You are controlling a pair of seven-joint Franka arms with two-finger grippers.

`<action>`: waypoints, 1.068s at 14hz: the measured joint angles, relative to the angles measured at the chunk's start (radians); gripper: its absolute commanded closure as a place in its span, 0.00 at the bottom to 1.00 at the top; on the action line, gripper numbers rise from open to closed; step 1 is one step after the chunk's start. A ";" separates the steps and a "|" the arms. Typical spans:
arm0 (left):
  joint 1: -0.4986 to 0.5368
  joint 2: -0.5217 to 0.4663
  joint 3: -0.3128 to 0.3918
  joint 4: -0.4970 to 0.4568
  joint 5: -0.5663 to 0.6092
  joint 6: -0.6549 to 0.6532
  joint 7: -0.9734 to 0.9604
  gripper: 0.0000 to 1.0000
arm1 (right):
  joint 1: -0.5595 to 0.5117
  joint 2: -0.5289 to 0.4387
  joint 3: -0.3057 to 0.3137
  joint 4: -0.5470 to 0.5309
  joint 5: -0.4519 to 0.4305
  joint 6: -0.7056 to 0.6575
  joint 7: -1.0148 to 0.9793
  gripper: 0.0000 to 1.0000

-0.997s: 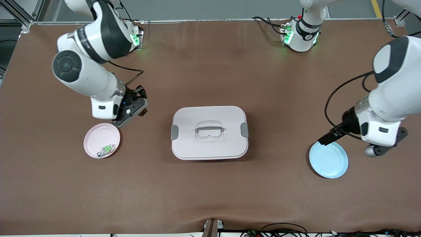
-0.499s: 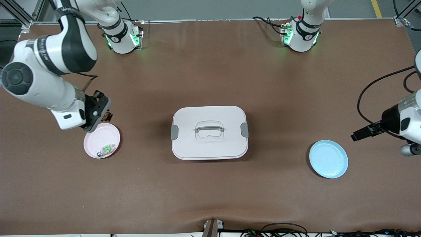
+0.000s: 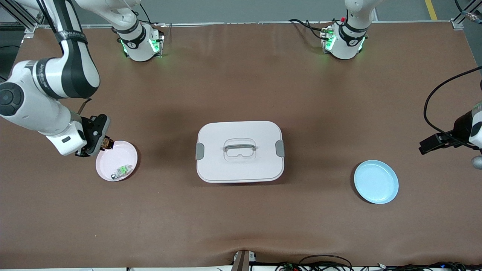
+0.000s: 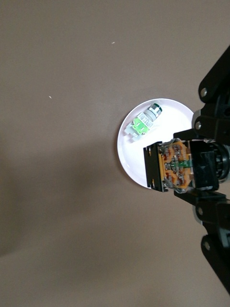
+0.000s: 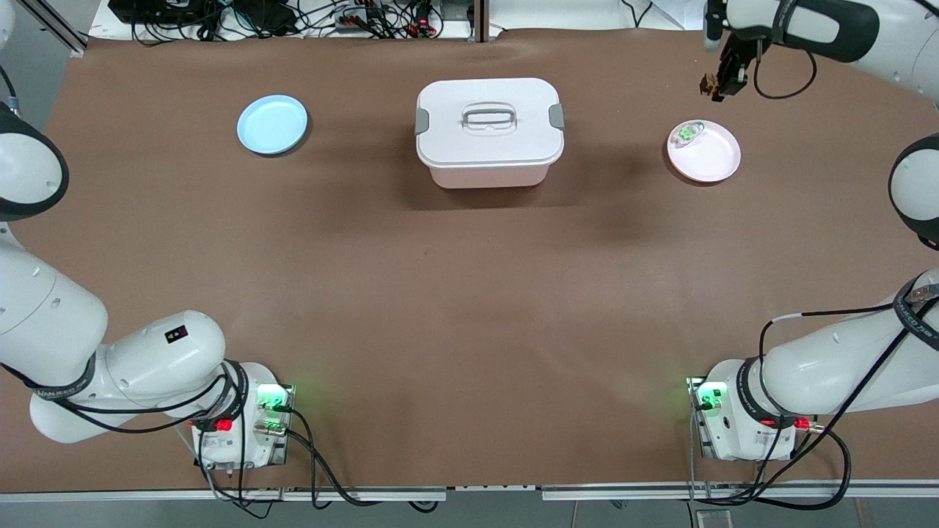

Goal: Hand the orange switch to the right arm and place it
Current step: 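Lower the orange switch onto the pink plate with the right gripper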

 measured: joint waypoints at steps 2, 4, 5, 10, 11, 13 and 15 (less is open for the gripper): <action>-0.001 -0.021 -0.003 -0.001 -0.001 -0.014 0.005 0.00 | -0.027 0.001 0.000 -0.075 0.000 0.100 -0.052 1.00; -0.019 -0.046 -0.001 -0.001 -0.006 -0.037 0.014 0.00 | -0.049 0.002 0.000 -0.145 0.000 0.188 -0.082 1.00; -0.046 -0.061 0.016 -0.002 -0.011 -0.054 0.014 0.00 | -0.056 0.002 0.000 -0.174 -0.001 0.224 -0.088 1.00; -0.315 -0.186 0.333 -0.075 -0.169 -0.082 0.077 0.00 | -0.086 0.020 0.000 -0.284 -0.037 0.391 -0.094 1.00; -0.338 -0.214 0.369 -0.101 -0.186 -0.083 0.098 0.00 | -0.095 0.039 0.000 -0.300 -0.038 0.424 -0.101 1.00; -0.375 -0.267 0.418 -0.153 -0.200 -0.084 0.115 0.00 | -0.119 0.085 0.000 -0.315 -0.039 0.495 -0.125 1.00; -0.436 -0.313 0.482 -0.200 -0.201 -0.084 0.126 0.00 | -0.138 0.138 0.000 -0.321 -0.039 0.569 -0.142 1.00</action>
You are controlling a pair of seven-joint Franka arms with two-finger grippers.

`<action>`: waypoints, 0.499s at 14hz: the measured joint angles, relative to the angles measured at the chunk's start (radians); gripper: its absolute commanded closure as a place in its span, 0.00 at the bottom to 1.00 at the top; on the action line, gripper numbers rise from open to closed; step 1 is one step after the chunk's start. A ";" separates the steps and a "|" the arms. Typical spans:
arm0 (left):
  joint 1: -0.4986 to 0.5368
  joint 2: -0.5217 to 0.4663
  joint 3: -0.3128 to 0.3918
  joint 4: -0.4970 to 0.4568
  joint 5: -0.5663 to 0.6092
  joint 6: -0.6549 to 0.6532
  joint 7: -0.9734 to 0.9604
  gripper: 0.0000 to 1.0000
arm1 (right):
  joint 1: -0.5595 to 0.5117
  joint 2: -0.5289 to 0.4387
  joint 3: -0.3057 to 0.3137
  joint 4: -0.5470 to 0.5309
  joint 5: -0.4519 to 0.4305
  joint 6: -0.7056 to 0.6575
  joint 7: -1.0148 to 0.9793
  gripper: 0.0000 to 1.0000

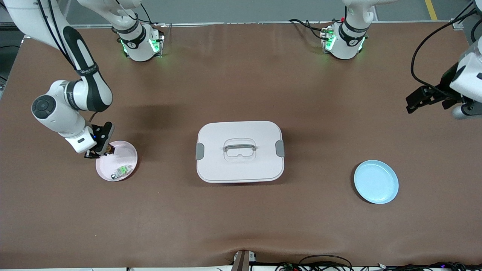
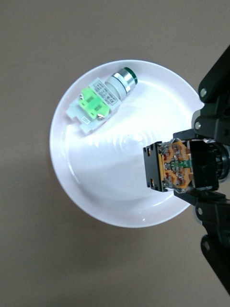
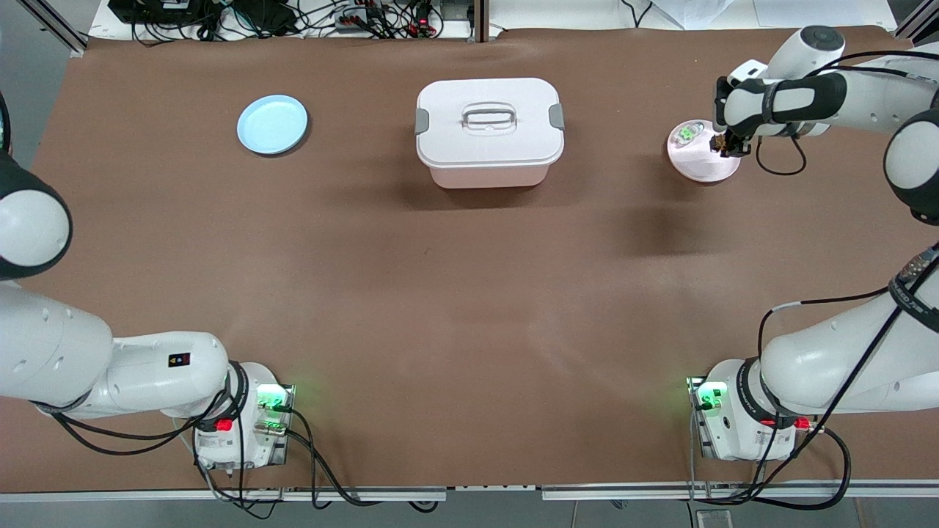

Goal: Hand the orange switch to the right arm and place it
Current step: 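Lower the orange switch onto the pink plate with the right gripper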

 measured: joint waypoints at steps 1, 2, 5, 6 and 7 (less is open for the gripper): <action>-0.019 -0.017 0.020 -0.016 0.000 0.000 0.014 0.00 | -0.005 0.024 0.000 -0.005 0.000 0.036 -0.002 1.00; -0.027 -0.029 0.030 -0.027 0.000 0.000 0.029 0.00 | -0.006 0.045 0.000 -0.012 0.000 0.070 -0.002 1.00; -0.029 -0.038 0.037 -0.037 0.000 0.000 0.061 0.00 | -0.006 0.088 0.005 -0.019 0.000 0.128 -0.002 1.00; -0.029 -0.037 0.037 -0.038 0.000 0.000 0.067 0.00 | -0.006 0.095 0.007 -0.019 0.001 0.137 -0.001 1.00; -0.029 -0.036 0.037 -0.039 0.000 0.000 0.068 0.00 | -0.006 0.099 0.009 -0.019 0.001 0.147 -0.001 1.00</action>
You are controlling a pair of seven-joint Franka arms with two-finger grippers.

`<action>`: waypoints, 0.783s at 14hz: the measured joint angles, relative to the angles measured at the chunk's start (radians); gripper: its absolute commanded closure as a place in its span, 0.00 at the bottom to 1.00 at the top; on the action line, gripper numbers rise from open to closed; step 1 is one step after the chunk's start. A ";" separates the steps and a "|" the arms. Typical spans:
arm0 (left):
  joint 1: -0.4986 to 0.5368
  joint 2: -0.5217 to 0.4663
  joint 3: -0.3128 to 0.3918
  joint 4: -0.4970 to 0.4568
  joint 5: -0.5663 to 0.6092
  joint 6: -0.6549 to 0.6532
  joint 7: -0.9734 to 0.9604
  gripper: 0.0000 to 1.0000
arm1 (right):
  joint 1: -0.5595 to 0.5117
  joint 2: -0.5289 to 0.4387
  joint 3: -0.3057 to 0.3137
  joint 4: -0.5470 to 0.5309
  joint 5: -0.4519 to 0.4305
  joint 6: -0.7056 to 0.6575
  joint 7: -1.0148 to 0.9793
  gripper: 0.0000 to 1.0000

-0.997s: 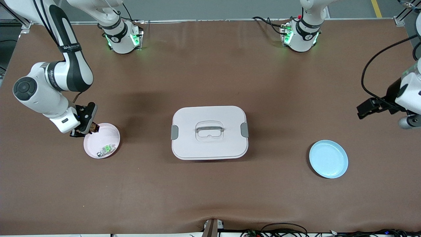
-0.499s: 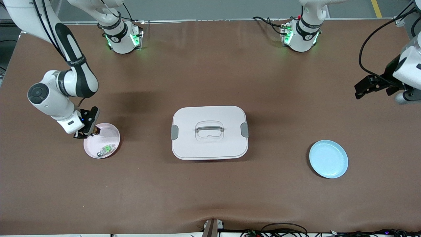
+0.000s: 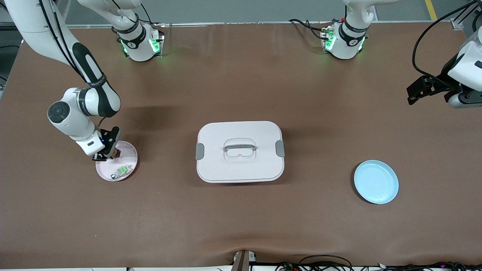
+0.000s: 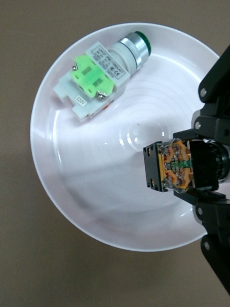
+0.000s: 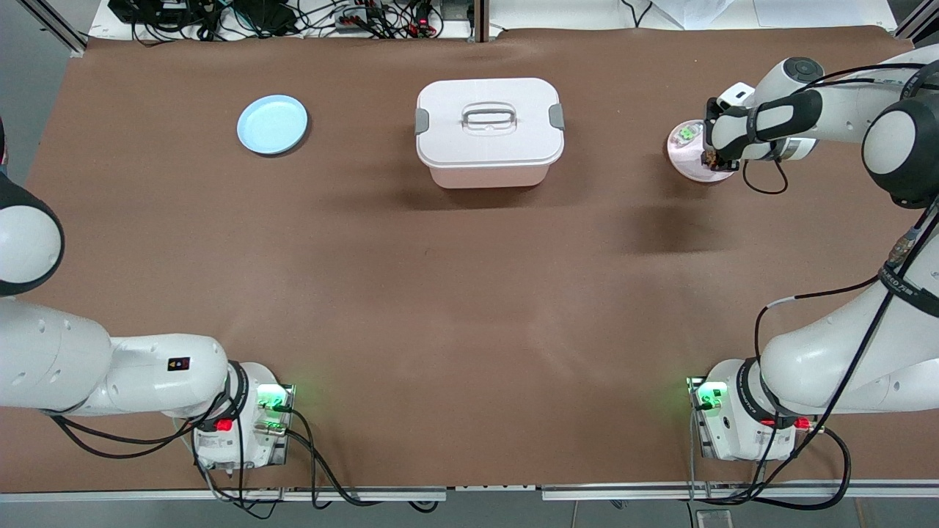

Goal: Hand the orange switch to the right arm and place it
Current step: 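Lower the orange switch onto the pink plate with the right gripper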

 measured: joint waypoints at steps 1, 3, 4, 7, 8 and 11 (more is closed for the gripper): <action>0.000 0.002 0.000 0.000 0.000 0.000 0.000 0.00 | 0.000 0.003 0.002 0.000 0.000 0.007 0.001 1.00; 0.000 0.004 0.000 0.000 0.000 0.000 0.000 0.00 | 0.000 0.008 0.006 0.000 0.000 0.014 0.004 1.00; 0.000 0.004 0.000 0.000 0.000 0.000 0.000 0.00 | 0.000 0.010 0.008 0.000 0.000 0.017 0.006 1.00; 0.000 0.004 0.000 0.000 0.000 0.000 0.000 0.00 | 0.003 0.016 0.013 0.000 0.000 0.025 0.020 1.00; 0.001 0.004 0.000 0.000 0.000 0.000 -0.001 0.00 | 0.004 0.017 0.013 0.000 0.000 0.027 0.022 1.00; 0.002 0.004 0.002 0.000 0.000 0.001 -0.001 0.00 | 0.004 0.017 0.012 0.000 0.001 0.028 0.053 0.00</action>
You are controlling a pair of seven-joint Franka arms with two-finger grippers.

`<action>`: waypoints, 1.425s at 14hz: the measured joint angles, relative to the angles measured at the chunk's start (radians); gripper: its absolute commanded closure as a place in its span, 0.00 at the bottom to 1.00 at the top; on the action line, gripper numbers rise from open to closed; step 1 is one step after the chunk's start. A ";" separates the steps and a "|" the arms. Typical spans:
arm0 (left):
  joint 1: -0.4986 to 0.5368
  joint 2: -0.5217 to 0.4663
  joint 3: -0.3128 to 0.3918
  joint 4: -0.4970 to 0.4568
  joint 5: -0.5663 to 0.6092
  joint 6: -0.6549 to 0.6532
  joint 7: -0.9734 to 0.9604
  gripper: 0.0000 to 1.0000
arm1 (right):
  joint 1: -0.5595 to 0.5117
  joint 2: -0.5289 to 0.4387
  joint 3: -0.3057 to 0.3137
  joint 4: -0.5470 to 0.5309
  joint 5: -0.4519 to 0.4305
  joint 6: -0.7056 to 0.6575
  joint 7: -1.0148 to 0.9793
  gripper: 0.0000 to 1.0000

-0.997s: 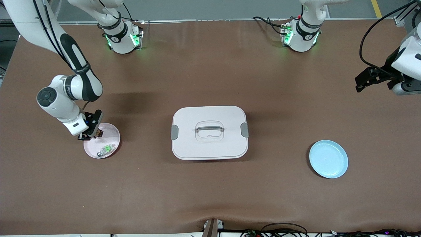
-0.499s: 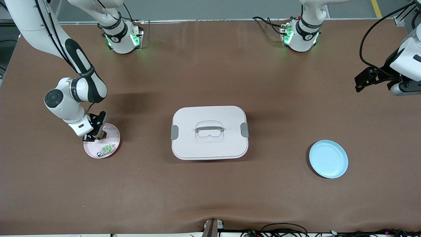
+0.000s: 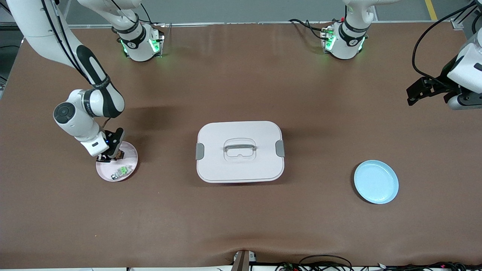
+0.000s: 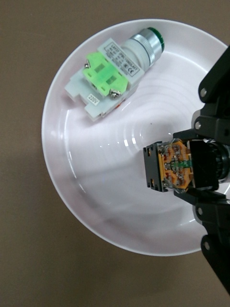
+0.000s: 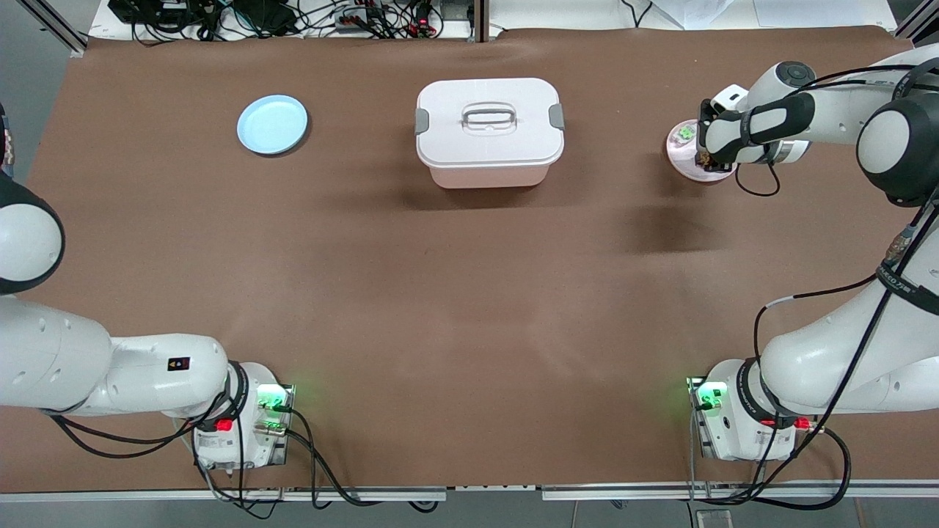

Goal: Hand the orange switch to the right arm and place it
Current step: 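Lower the orange switch onto the pink plate with the right gripper, then open the right gripper and raise it away from the plate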

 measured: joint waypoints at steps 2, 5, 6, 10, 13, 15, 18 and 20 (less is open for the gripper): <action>0.000 0.000 0.000 0.001 0.000 0.000 0.000 0.00 | 0.000 0.004 0.001 0.003 0.000 0.002 0.056 0.00; 0.000 -0.001 0.000 0.001 -0.008 -0.007 0.000 0.00 | 0.001 0.009 0.004 0.014 0.000 -0.019 0.084 0.00; 0.000 -0.001 0.000 0.001 -0.014 -0.013 0.000 0.00 | 0.001 0.009 0.005 0.029 0.000 -0.052 0.086 0.00; 0.000 -0.003 0.000 0.008 -0.052 -0.038 0.001 0.00 | 0.001 -0.010 0.012 0.141 0.000 -0.269 0.094 0.00; -0.001 -0.005 0.000 0.011 -0.076 -0.055 0.001 0.00 | 0.001 -0.041 0.013 0.244 0.000 -0.471 0.108 0.00; -0.002 -0.005 -0.001 0.012 -0.076 -0.057 0.001 0.00 | 0.001 -0.056 0.011 0.304 0.014 -0.592 0.189 0.00; -0.004 -0.006 -0.015 0.012 -0.076 -0.058 0.001 0.00 | 0.000 -0.082 0.008 0.385 0.036 -0.760 0.419 0.00; -0.006 -0.006 -0.018 0.015 -0.076 -0.058 0.001 0.00 | -0.001 -0.096 0.007 0.454 0.037 -0.863 0.561 0.00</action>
